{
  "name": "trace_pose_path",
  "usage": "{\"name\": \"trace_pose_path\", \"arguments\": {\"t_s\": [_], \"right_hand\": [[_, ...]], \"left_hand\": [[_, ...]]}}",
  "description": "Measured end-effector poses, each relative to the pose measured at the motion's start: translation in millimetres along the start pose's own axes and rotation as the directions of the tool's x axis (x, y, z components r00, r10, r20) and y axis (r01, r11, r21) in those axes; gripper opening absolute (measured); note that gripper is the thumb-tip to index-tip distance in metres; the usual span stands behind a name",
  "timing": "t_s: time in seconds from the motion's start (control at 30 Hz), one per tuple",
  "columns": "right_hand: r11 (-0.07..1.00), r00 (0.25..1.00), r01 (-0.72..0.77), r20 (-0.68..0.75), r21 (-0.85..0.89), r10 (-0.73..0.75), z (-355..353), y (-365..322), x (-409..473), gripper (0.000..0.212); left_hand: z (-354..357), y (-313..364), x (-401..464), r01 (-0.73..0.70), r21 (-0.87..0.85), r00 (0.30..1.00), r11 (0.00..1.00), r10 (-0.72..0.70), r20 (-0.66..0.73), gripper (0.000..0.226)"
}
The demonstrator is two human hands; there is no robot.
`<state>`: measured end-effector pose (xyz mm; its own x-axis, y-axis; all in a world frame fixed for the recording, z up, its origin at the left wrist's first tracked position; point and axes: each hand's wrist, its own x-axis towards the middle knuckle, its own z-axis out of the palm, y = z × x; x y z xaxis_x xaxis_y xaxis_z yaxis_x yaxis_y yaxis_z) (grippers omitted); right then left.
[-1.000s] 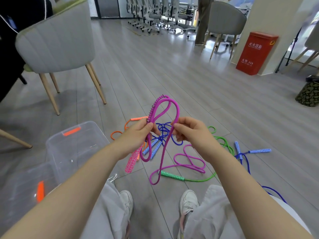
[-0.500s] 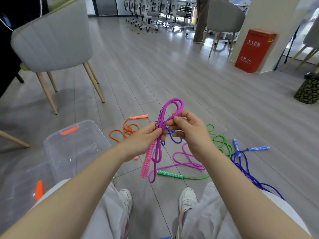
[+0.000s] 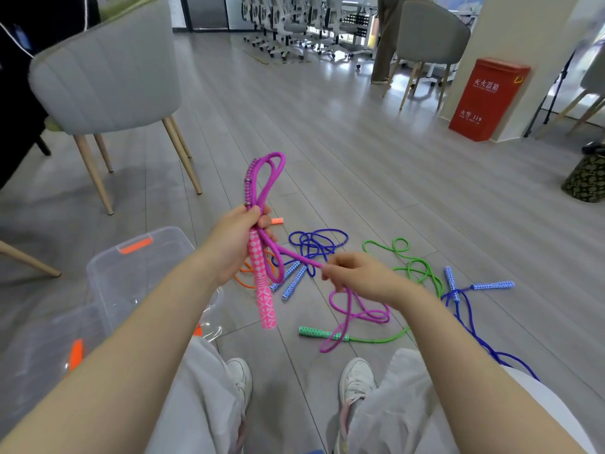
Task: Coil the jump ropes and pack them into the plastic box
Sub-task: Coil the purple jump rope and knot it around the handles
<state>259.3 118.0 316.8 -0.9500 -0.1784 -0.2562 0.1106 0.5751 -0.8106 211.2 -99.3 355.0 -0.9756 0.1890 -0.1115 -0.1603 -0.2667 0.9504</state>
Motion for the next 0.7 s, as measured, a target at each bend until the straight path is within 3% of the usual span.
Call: {"name": "trace_pose_path", "arguments": {"t_s": [0.13, 0.23, 0.33, 0.47, 0.63, 0.7], "right_hand": [[0.969, 0.995, -0.104, -0.019, -0.224, 0.103, -37.1, 16.2, -9.4, 0.017], [0.989, 0.992, -0.073, -0.112, -0.129, 0.059, -50.9, 15.8, -16.2, 0.015], [0.998, 0.978, 0.055, -0.202, 0.021, -0.050, -42.3, -0.2, -20.3, 0.013], [0.973, 0.964, 0.193, -0.208, 0.126, -0.164, -18.9, -19.0, -18.7, 0.013], [0.937, 0.890, 0.313, -0.297, -0.157, -0.347, 6.3, -17.9, -9.6, 0.012], [0.933, 0.882, 0.309, -0.312, -0.181, -0.353, 12.1, -19.4, -9.4, 0.013]], "left_hand": [[-20.7, -4.8, 14.5, 0.039, 0.347, 0.973, 0.937, 0.044, -0.226, 0.023], [-28.3, -5.9, 19.8, 0.030, 0.419, 0.947, 0.908, 0.108, -0.301, 0.022], [-21.6, -8.2, 12.4, 0.007, 0.487, 0.974, 0.873, 0.104, -0.201, 0.024], [1.6, -12.1, -6.2, -0.035, 0.556, 0.999, 0.831, 0.052, -0.015, 0.027], [17.0, -22.8, -15.5, -0.104, 0.545, 0.987, 0.832, 0.018, 0.161, 0.023], [21.5, -26.4, -18.2, -0.130, 0.569, 0.982, 0.812, 0.026, 0.187, 0.020]]}}
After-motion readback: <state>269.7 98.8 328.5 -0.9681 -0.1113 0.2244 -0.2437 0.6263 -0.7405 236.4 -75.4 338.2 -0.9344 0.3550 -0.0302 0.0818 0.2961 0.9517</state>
